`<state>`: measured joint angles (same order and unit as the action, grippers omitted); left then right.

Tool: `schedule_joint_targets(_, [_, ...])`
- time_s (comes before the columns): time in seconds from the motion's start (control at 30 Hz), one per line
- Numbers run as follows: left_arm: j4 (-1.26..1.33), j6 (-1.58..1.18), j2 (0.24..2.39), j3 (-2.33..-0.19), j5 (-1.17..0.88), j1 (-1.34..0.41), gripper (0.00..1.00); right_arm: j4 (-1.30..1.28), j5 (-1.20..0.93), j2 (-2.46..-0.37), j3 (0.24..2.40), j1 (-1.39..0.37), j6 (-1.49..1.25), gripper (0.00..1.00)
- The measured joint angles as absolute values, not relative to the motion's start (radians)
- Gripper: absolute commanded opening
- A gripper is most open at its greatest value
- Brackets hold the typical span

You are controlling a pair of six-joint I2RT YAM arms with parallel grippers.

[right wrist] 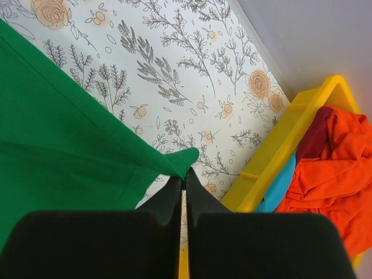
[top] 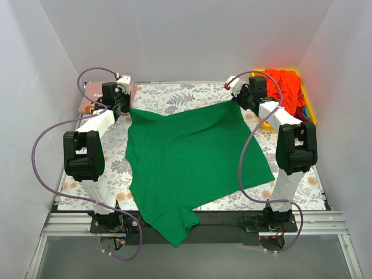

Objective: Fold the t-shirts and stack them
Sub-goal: Fold the tshirt

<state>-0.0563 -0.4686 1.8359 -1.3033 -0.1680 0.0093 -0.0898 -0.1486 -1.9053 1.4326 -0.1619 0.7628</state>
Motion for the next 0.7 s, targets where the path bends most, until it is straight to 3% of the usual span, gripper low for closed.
schedule_joint_targets(0.33, [-0.2,-0.496,1.814,-1.242,-0.131,-0.155,0.0,-0.087,-0.127,-1.913,1.432,-0.164,0.764,0.01])
schedule_joint_targets(0.7, [-0.313,-0.54,1.745,-1.219,-0.079,-0.135,0.0,-0.102,-0.114,-1.914,1.432,-0.164,0.801,0.01])
